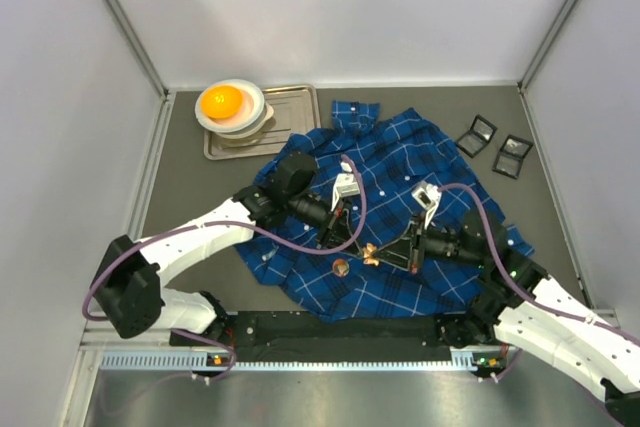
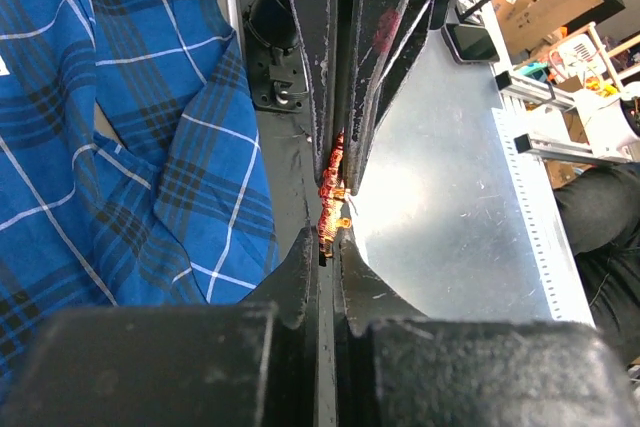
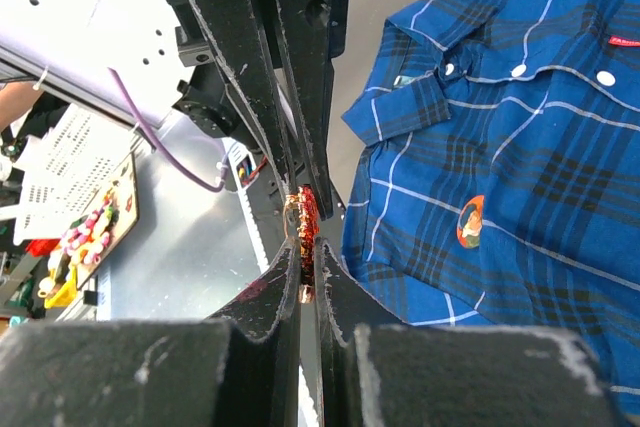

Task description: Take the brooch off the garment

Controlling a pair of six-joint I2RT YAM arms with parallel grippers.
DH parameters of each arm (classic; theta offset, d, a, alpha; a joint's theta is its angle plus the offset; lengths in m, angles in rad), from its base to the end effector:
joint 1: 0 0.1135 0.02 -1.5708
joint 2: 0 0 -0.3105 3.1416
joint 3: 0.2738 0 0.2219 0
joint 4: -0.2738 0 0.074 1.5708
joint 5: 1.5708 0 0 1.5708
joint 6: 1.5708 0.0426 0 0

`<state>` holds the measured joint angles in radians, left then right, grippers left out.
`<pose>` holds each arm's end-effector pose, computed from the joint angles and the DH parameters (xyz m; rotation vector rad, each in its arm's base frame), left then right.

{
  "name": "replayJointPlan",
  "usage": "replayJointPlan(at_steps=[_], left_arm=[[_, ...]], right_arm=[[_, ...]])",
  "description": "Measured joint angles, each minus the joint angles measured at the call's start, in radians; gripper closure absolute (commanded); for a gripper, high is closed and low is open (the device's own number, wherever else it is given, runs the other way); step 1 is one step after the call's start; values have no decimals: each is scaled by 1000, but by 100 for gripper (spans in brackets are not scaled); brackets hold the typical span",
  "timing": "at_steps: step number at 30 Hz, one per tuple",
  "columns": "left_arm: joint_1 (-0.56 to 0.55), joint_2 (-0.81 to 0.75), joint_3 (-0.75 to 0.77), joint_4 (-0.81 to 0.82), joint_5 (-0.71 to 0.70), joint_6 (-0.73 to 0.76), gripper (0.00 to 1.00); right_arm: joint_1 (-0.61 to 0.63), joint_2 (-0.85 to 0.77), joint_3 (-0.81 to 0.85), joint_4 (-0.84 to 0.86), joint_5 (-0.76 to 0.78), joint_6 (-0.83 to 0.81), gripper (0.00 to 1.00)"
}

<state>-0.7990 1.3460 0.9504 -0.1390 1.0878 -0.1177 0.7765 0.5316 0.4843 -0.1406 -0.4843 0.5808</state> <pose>0.1485 -0.2067 0.3414 1.3836 1.7370 -1.6681 0.0420 0.0690 0.2999 -0.5790 1.8748 1.3686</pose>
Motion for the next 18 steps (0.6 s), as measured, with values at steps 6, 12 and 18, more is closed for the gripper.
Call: replayJointPlan(at_steps=[6,12,18], left_arm=[[1,0,0,-8,-10,0,100],[1,4,0,-11,-21,0,100],[1,27,0,-12,-22,-11,100]], right_arm=[[0,25,3,-3,-3,16,63],[-1,40,29,-28,1,62,49],[-1,48,42,-25,1,77,55]])
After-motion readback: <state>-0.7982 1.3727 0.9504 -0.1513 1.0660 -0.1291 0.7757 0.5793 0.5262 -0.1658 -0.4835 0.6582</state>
